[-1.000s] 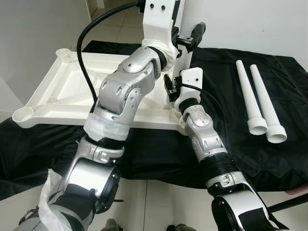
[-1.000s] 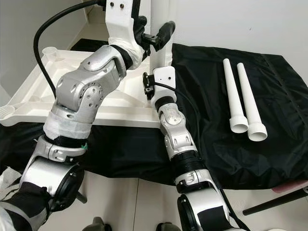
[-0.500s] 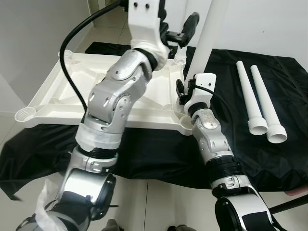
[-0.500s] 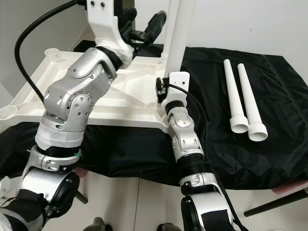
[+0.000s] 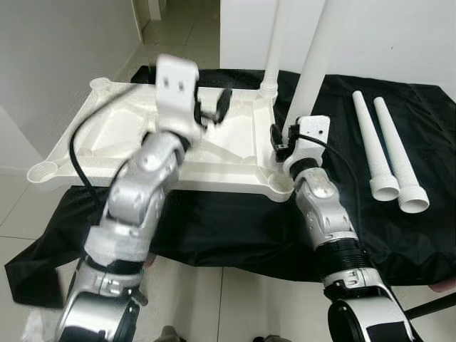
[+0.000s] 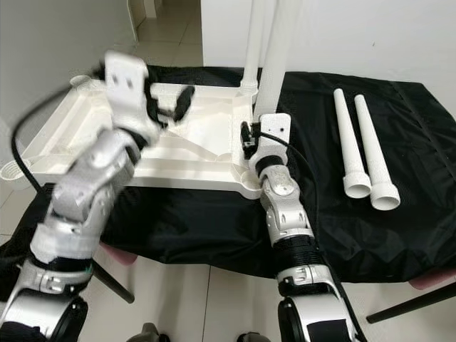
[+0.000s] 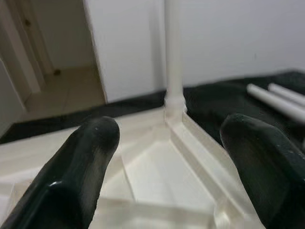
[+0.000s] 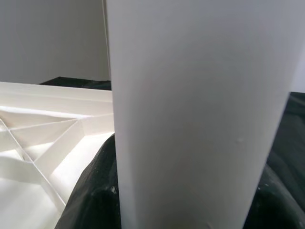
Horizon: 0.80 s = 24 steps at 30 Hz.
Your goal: Building children table
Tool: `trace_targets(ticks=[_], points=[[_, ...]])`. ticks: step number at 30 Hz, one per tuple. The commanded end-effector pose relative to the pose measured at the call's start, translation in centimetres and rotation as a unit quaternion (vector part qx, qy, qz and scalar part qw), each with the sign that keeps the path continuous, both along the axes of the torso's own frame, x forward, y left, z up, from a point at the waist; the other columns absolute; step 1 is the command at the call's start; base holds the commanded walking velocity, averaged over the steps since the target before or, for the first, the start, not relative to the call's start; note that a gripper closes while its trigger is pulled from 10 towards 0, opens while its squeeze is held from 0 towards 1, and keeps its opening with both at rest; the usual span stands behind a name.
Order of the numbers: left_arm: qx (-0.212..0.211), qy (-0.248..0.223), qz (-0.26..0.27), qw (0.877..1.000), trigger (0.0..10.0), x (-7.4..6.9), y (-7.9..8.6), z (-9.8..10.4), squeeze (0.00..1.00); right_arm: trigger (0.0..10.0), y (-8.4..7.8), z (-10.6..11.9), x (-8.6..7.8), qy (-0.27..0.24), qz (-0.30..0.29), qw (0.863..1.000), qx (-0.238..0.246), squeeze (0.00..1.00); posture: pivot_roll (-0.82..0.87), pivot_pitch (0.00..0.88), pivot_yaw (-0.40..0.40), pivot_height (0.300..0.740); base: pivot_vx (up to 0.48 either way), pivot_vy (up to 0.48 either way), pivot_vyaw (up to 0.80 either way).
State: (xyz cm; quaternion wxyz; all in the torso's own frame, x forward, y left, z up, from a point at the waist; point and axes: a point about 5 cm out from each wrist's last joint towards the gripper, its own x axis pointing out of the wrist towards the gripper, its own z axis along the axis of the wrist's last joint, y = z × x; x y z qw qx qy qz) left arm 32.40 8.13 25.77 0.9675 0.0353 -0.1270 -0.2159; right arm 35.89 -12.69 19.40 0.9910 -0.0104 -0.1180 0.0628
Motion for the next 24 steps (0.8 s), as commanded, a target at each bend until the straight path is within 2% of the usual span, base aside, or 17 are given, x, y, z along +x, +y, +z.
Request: trace_targets(ticks=[1,2,7,13,17,24], points=[[0.037,0.033,-0.011,0.999,10.0,0.0,-0.3,-1.7,0.0,10.0,-0.1,-0.1,-0.3,0.002,0.004,1.0,0.012,0.0,-0.04,0.041,0.043,0.74,0.0,0.0,0.0],[0.047,0.039,-0.016,0.998,10.0,-0.2,-0.5,-2.4,0.0,10.0,0.0,-0.1,-0.4,-0.001,0.01,1.0,0.011,0.0,-0.04,0.046,0.041,0.74,0.0,0.0,0.0],[0.054,0.032,-0.033,0.997,10.0,-0.6,-0.8,-3.3,0.0,10.0,0.0,0.1,-0.7,-0.021,0.014,1.0,-0.004,0.0,-0.04,0.047,0.038,0.74,0.0,0.0,0.0],[0.07,0.027,-0.079,0.994,10.0,-2.1,-2.0,-4.4,0.0,10.0,0.2,0.2,-1.2,-0.04,0.029,0.998,-0.032,0.0,-0.04,0.052,0.03,0.74,0.0,0.0,0.0],[0.099,0.023,-0.142,0.985,10.0,-3.7,-2.7,-5.9,0.0,10.0,-0.2,-1.0,-1.4,-0.018,0.051,0.998,-0.035,0.0,-0.03,0.058,0.021,0.74,0.0,0.0,0.0],[0.13,0.045,-0.165,0.977,10.0,-4.2,-2.5,-7.6,0.0,10.0,-0.8,-2.2,-1.4,-0.001,0.07,0.997,-0.036,0.0,-0.03,0.072,0.011,0.74,0.0,0.0,0.0]])
